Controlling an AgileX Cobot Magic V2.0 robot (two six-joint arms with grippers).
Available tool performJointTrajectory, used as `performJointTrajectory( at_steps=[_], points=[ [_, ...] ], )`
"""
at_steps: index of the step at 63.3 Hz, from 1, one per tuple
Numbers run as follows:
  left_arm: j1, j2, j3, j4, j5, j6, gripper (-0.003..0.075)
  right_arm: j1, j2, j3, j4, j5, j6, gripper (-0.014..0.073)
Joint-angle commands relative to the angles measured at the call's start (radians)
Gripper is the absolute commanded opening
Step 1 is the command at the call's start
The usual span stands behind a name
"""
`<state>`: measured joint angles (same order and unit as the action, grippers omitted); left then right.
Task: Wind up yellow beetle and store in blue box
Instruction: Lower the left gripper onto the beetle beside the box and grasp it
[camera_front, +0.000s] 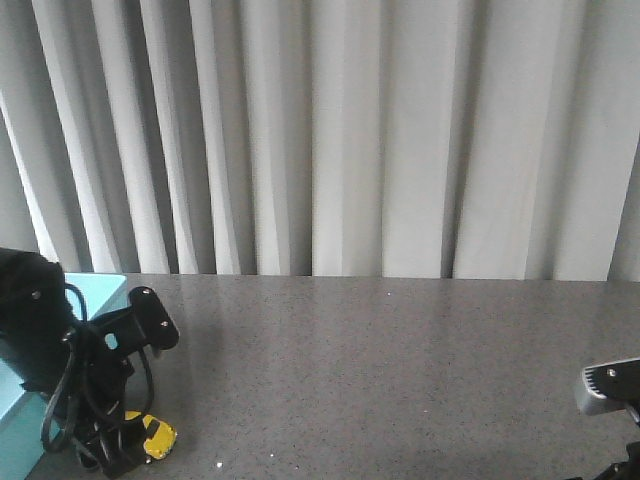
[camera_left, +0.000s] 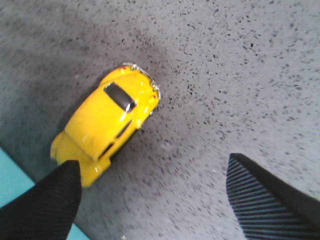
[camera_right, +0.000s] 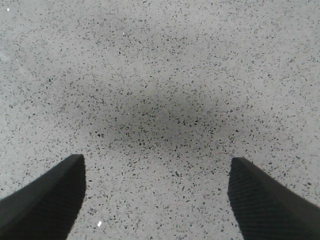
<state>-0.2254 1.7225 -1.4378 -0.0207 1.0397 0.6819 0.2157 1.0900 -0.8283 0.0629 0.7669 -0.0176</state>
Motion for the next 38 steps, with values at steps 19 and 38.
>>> performJointTrajectory(
  at_steps=[19,38],
  points=[
    [0.007,0.194,-0.269,-0.001,0.118,0.099,0.0578,0.001,-0.019,-0.024,-0.006,-0.051,-0.012,0.0563],
    [0.055,0.277,-0.349,-0.011,0.149,0.181,0.0578,0.001,-0.019,-0.024,-0.006,-0.051,-0.016,0.0563]
  ],
)
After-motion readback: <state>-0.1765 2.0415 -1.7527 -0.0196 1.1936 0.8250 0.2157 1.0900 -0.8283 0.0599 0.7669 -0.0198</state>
